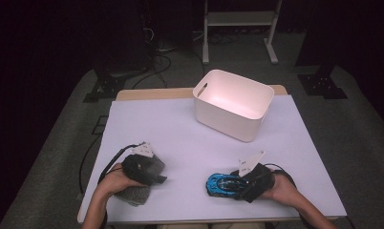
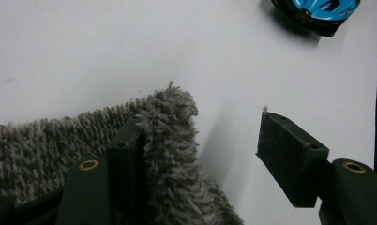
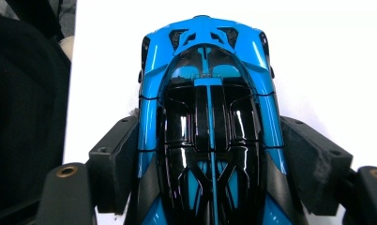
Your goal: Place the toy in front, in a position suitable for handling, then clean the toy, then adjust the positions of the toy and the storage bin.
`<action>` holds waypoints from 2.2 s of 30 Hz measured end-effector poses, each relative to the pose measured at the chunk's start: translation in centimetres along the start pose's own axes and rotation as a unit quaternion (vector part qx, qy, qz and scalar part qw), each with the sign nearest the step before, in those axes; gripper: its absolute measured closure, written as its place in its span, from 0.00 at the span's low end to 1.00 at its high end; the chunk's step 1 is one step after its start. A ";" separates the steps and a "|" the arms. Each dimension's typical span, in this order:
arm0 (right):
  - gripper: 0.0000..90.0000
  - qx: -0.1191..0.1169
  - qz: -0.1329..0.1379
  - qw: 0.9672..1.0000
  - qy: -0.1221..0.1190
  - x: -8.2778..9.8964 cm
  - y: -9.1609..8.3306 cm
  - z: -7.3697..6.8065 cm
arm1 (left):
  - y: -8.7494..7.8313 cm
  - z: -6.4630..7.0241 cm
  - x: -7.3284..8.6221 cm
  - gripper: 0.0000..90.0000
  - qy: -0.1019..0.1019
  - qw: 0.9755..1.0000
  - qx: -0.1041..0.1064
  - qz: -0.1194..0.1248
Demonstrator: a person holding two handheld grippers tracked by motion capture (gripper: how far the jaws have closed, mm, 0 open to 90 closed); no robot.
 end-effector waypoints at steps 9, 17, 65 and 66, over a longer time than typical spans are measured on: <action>0.28 -0.002 0.001 1.000 0.004 0.9 0.4 0.4 | 0.2 0.1 -0.1 0.34 0.002 1.000 0.000 -0.004; 0.25 -0.011 0.028 0.999 0.020 0.6 -0.3 0.4 | 0.2 0.2 -0.1 0.28 0.005 1.000 -0.001 -0.005; 0.17 0.016 0.058 0.998 0.022 -9.1 -7.5 5.3 | -1.1 1.0 -1.9 0.11 0.023 0.999 -0.016 0.023; 0.17 0.014 0.059 0.998 0.022 -9.2 -7.5 5.3 | -1.1 1.0 -1.9 0.11 0.023 0.999 -0.016 0.022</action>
Point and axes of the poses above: each handheld gripper's, and its own axes: y roughly forward along the jaws, x roughly out of its underside, z roughly to its right, the point moved 4 cm from there along y, roughly forward along the jaws, and after that the axes turned 14 degrees about -x, right-handed, at the moved point
